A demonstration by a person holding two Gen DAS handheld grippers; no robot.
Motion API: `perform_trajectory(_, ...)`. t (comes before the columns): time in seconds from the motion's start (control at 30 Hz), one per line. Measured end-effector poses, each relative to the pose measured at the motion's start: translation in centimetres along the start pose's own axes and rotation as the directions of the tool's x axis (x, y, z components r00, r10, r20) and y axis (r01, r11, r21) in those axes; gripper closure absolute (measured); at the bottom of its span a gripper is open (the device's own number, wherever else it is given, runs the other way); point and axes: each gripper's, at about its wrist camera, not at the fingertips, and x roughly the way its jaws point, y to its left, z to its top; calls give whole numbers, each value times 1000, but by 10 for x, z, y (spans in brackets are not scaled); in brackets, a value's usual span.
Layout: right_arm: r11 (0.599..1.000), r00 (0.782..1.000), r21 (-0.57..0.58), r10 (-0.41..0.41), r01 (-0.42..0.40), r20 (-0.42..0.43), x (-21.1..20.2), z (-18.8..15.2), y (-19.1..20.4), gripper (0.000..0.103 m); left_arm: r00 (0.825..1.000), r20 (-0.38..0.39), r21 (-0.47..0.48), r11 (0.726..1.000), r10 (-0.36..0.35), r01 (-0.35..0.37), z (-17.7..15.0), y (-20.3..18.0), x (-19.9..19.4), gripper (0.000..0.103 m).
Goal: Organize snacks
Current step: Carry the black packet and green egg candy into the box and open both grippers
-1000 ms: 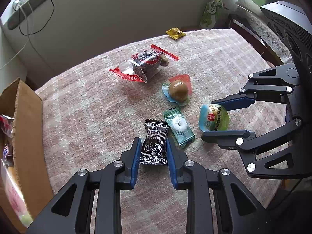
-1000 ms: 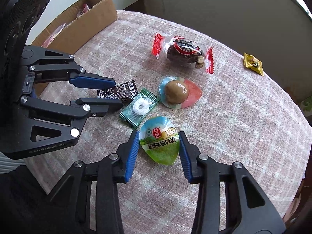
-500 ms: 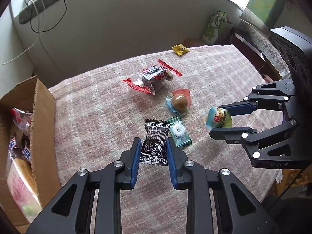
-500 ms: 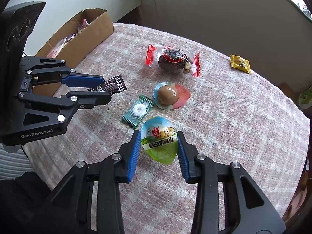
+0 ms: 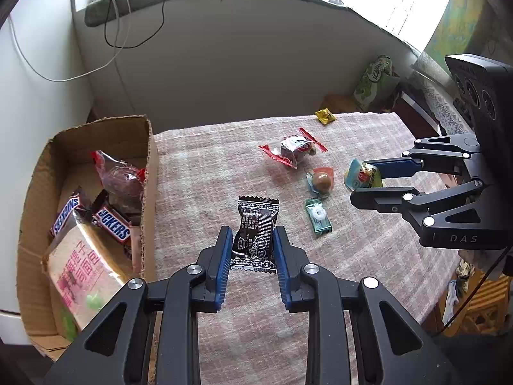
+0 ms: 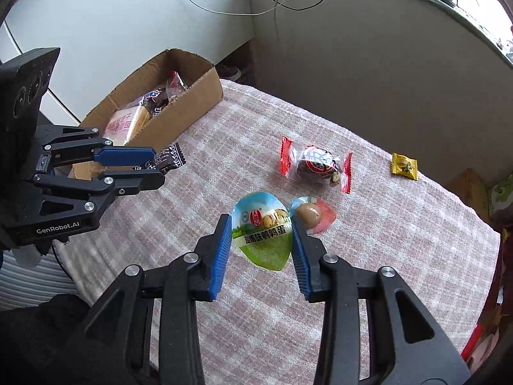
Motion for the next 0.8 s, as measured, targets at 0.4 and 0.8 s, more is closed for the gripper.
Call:
perform_trajectory(0.4,992,997,-110,63,-59,34,8,54,59,65,996,39,-129,989,82,-77,-27,54,-38,79)
perform_trajectory(0.8,975,993,-195,115,-110,13,35,99,105,65,985,37,-237,959,169,-156,-55,107,-60,79)
